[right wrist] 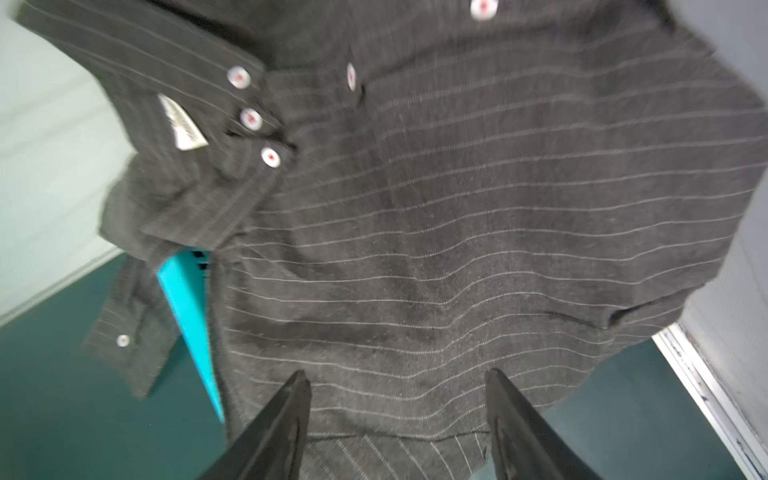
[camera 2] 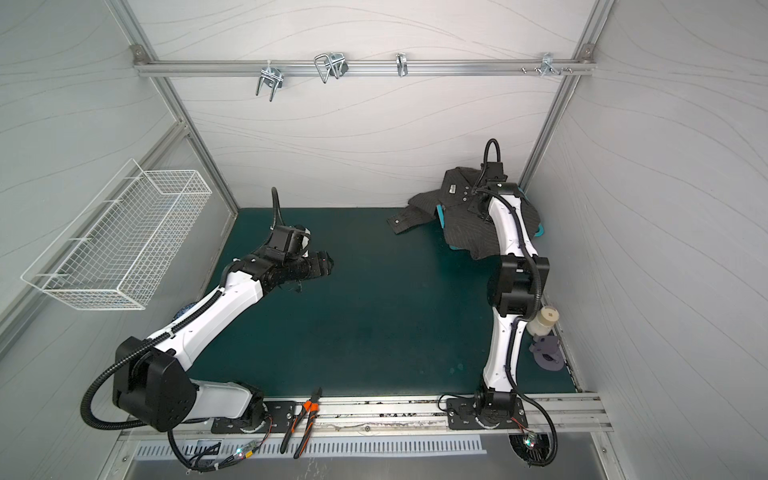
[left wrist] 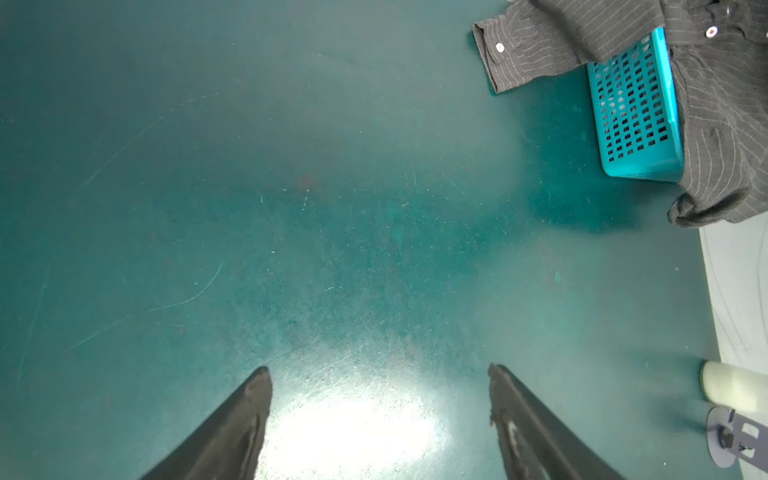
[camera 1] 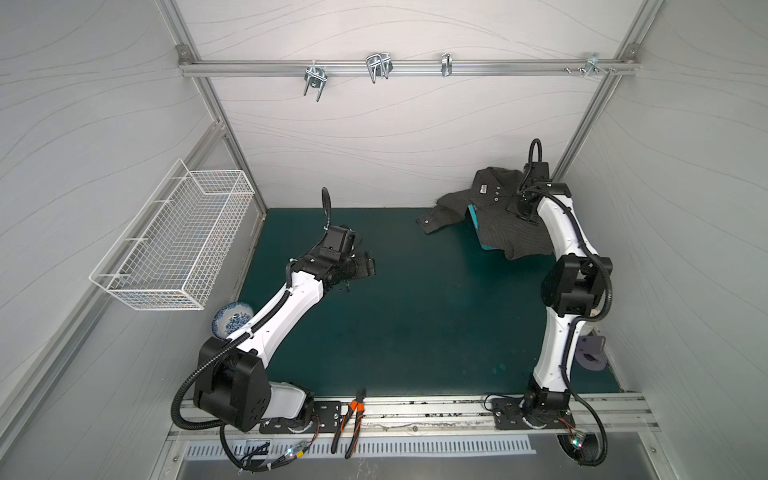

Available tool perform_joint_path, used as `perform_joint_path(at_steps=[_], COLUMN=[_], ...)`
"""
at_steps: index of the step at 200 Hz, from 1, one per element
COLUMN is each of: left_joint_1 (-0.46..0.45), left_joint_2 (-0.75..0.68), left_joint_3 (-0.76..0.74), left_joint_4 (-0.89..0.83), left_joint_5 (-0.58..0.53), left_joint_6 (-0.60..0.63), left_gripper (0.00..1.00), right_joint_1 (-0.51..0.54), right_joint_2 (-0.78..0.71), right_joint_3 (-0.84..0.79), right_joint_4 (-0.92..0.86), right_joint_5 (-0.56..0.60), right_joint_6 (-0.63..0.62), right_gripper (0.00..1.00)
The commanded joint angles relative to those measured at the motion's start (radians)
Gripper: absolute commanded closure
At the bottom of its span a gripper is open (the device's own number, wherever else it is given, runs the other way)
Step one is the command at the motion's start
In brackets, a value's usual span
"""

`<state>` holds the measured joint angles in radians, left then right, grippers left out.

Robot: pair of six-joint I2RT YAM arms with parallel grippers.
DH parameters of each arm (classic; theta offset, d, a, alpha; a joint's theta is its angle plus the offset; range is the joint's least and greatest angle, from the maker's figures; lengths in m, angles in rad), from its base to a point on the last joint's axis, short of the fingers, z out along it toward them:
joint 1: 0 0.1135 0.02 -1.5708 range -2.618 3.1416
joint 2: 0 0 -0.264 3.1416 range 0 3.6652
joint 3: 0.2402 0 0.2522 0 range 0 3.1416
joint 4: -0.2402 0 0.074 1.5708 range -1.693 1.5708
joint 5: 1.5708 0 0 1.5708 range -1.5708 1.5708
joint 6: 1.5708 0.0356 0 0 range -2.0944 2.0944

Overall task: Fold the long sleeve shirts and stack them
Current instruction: 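Reach the right gripper to the grey pinstriped shirt on the teal basket, then grasp the shirt with the right gripper and pull it off the basket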

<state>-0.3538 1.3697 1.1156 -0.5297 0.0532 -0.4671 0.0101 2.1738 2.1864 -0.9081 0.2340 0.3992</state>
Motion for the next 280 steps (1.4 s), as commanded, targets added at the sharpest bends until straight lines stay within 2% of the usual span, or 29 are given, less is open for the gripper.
perform_joint_path(at_steps=[1, 23, 33, 39, 81, 113, 176, 214, 256, 280], left_joint_1=[-0.002, -0.003, -0.003, -0.004, -0.004, -0.005, -0.005, -0.005, -0.005, -0.004], left_joint_2=[0.012, 0.034, 0.038, 0.04, 0.028, 0.008, 0.002, -0.007, -0.003, 0.003], left_joint_3=[0.012, 0.024, 0.029, 0.03, 0.033, 0.038, 0.05, 0.053, 0.074, 0.11], left_joint_4=[0.01, 0.024, 0.025, 0.024, 0.011, 0.005, -0.016, -0.021, -0.036, -0.086], left_joint_5=[0.025, 0.064, 0.066, 0.066, 0.066, 0.058, 0.057, 0.059, 0.035, -0.026], left_joint_6=[0.001, -0.02, -0.027, -0.03, -0.019, -0.028, -0.057, -0.077, -0.113, -0.142], left_gripper=[0.19, 0.22, 0.26, 0.29, 0.47, 0.51, 0.53, 0.54, 0.56, 0.66], right_joint_1=[0.02, 0.024, 0.024, 0.023, 0.021, 0.022, 0.017, 0.015, 0.037, 0.108], right_joint_2=[0.052, 0.086, 0.104, 0.113, 0.129, 0.094, -0.029, -0.125, -0.235, -0.31], right_joint_3=[-0.013, -0.004, 0.016, 0.032, 0.074, 0.081, 0.097, 0.111, 0.127, 0.142], right_joint_4=[-0.077, -0.076, -0.08, -0.086, -0.083, -0.071, -0.052, -0.039, -0.013, -0.007], right_joint_5=[-0.028, -0.034, -0.033, -0.03, -0.016, -0.015, -0.042, -0.112, -0.281, -0.426], right_joint_6=[-0.011, -0.02, -0.03, -0.037, -0.065, -0.071, -0.074, -0.074, -0.076, -0.083], right_gripper=[0.32, 0.32, 0.37, 0.4, 0.85, 1.0, 1.0, 1.0, 1.0, 1.0])
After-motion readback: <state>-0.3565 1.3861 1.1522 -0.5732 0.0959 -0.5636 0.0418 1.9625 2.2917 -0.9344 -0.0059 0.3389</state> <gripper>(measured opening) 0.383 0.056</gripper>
